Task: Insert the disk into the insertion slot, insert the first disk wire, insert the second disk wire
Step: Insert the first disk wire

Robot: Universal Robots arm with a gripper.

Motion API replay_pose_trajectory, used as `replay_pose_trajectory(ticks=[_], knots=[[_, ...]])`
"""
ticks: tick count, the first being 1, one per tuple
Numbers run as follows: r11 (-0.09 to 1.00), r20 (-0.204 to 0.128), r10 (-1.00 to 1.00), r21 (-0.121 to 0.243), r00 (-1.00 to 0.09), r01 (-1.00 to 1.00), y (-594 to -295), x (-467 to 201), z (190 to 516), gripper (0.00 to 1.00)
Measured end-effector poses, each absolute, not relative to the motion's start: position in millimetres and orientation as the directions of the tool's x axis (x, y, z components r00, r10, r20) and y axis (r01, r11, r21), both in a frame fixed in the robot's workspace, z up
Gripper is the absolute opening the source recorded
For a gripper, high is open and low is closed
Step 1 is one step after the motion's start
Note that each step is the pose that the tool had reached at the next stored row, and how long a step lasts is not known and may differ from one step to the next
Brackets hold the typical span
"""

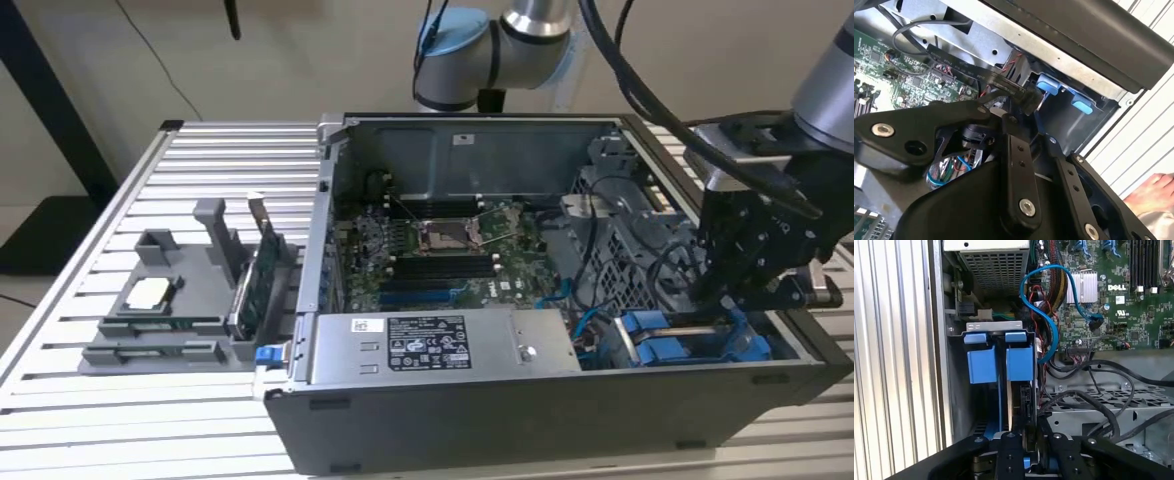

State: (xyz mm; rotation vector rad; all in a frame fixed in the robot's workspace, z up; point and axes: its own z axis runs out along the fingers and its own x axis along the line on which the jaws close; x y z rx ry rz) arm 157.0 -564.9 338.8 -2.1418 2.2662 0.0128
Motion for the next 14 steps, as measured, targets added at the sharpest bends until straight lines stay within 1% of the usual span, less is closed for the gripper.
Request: replay_pose_trajectory(ticks=[7,14], knots=[[0.056,-0.027,-0.998,-0.010,-0.056,-0.998,-564.8,156.9,360.3,0.27],[0.057,-0.029,-0.998,-0.012,-0.057,-0.998,-563.6,156.5,370.2,0.27]])
